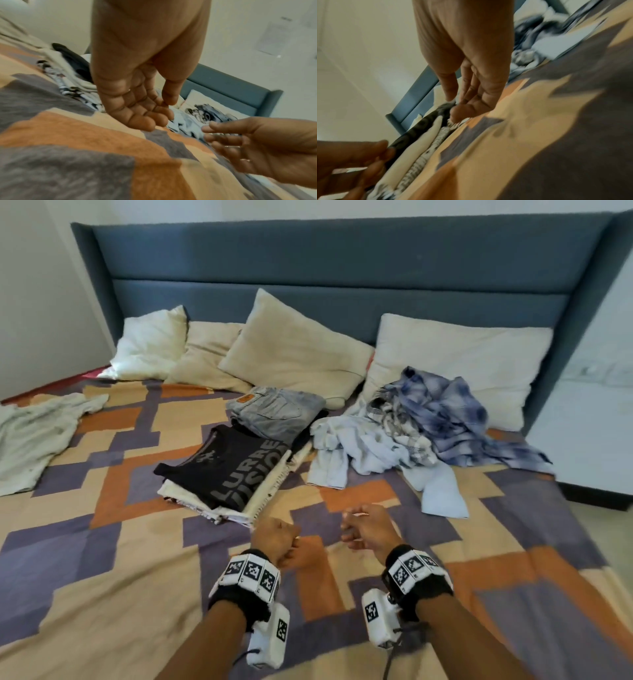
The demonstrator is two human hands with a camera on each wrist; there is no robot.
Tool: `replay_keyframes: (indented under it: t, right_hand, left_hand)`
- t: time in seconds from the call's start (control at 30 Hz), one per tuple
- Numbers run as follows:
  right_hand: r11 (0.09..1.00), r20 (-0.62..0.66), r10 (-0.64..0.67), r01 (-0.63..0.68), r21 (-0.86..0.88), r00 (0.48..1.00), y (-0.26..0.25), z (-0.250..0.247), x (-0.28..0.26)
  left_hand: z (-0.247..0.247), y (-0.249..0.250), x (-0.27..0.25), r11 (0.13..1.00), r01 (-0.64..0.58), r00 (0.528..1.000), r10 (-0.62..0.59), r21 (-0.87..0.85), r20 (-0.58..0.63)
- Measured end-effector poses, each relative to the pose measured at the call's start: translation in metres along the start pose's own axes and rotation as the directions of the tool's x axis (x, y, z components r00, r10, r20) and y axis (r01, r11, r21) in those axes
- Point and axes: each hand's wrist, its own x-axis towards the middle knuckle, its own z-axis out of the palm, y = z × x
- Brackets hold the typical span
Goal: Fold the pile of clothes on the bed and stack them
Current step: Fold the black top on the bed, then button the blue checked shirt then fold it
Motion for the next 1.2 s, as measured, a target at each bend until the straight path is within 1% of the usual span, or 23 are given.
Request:
replay_keyframes:
  t: [0.07,0.13,0.2,0.23,0.33,0.43,0.5,0.57,0.63,0.67,0.7,0.73,0.77,0.83,0.87,0.9,0.93,0.97,1.03,1.07,1.1,1.13,1.2]
  right_hand:
    - [0.999,-0.039,-0.005,0.004,-0.043,0.999,-0.002,-0.05,-0.013]
    - [0.994,-0.104,-0.038,0.027,-0.106,0.994,-0.006,-0.1,-0.021]
    - [0.977,-0.207,-0.105,0.062,-0.204,0.973,-0.013,-0.148,-0.028]
    - [0.962,-0.245,-0.15,0.084,-0.26,0.958,-0.015,-0.173,-0.029]
    - [0.889,-0.282,-0.258,0.114,-0.443,0.924,-0.022,-0.225,-0.015]
    - [0.784,-0.301,-0.338,0.09,-0.615,0.892,-0.026,-0.263,0.025]
    - [0.714,-0.28,-0.379,0.086,-0.695,0.882,-0.032,-0.28,0.061]
    - [0.584,-0.216,-0.456,0.107,-0.805,0.863,-0.038,-0.293,0.107]
    - [0.435,-0.139,-0.5,0.108,-0.894,0.855,-0.044,-0.301,0.146]
    - [0.372,-0.114,-0.516,0.102,-0.922,0.849,-0.045,-0.304,0.17]
    - [0.341,-0.108,-0.508,0.084,-0.936,0.854,-0.048,-0.305,0.186]
    - [0.339,-0.128,-0.486,0.051,-0.94,0.865,-0.049,-0.303,0.201]
    - [0.344,-0.158,-0.457,0.011,-0.939,0.876,-0.052,-0.303,0.213]
    - [0.394,-0.206,-0.385,-0.041,-0.918,0.9,-0.057,-0.297,0.227]
    - [0.436,-0.222,-0.382,-0.037,-0.899,0.897,-0.057,-0.295,0.232]
    - [0.498,-0.24,-0.422,0.002,-0.867,0.874,-0.057,-0.291,0.233]
    - [0.574,-0.271,-0.488,0.07,-0.816,0.83,-0.056,-0.285,0.227]
    - [0.635,-0.32,-0.56,0.148,-0.758,0.764,-0.055,-0.281,0.219]
    - [0.702,-0.431,-0.658,0.296,-0.648,0.618,-0.059,-0.277,0.187]
    - [0.72,-0.466,-0.676,0.376,-0.584,0.57,-0.056,-0.273,0.172]
    - [0.737,-0.5,-0.672,0.435,-0.517,0.546,-0.059,-0.269,0.146]
    - [0.756,-0.524,-0.654,0.475,-0.45,0.545,-0.072,-0.267,0.103]
    - [0.788,-0.519,-0.604,0.551,-0.274,0.605,-0.059,-0.253,0.083]
  left_hand:
    - [0.03,0.012,-0.013,0.989,-0.106,0.993,0.111,0.103,-0.042]
    - [0.06,0.027,-0.025,0.949,-0.227,0.967,0.247,0.217,-0.07]
    - [0.097,0.047,-0.036,0.888,-0.351,0.93,0.369,0.296,-0.004]
    - [0.119,0.055,-0.035,0.857,-0.413,0.906,0.421,0.308,0.041]
    - [0.173,0.076,-0.02,0.756,-0.531,0.844,0.512,0.383,0.159]
    - [0.213,0.094,0.012,0.674,-0.576,0.813,0.53,0.461,0.241]
    - [0.23,0.103,0.043,0.596,-0.603,0.79,0.536,0.53,0.297]
    - [0.241,0.101,0.08,0.495,-0.614,0.778,0.509,0.615,0.368]
    - [0.247,0.09,0.111,0.415,-0.588,0.801,0.421,0.694,0.426]
    - [0.252,0.082,0.128,0.4,-0.571,0.815,0.382,0.717,0.436]
    - [0.255,0.076,0.141,0.41,-0.551,0.831,0.35,0.727,0.433]
    - [0.257,0.073,0.15,0.417,-0.538,0.84,0.331,0.732,0.429]
    - [0.257,0.072,0.154,0.41,-0.547,0.834,0.336,0.73,0.437]
    - [0.256,0.069,0.16,0.413,-0.562,0.826,0.328,0.716,0.459]
    - [0.254,0.07,0.16,0.436,-0.561,0.827,0.327,0.704,0.457]
    - [0.252,0.071,0.16,0.439,-0.57,0.821,0.329,0.695,0.466]
    - [0.251,0.071,0.159,0.45,-0.558,0.83,0.311,0.697,0.464]
    - [0.251,0.072,0.158,0.463,-0.56,0.828,0.309,0.687,0.468]
    - [0.251,0.077,0.147,0.504,-0.549,0.834,0.279,0.667,0.475]
    - [0.249,0.077,0.139,0.534,-0.535,0.841,0.255,0.655,0.478]
    - [0.241,0.08,0.124,0.545,-0.548,0.83,0.258,0.635,0.494]
    - [0.235,0.093,0.092,0.563,-0.558,0.82,0.258,0.609,0.512]
    - [0.228,0.085,0.088,0.588,-0.563,0.816,0.284,0.58,0.504]
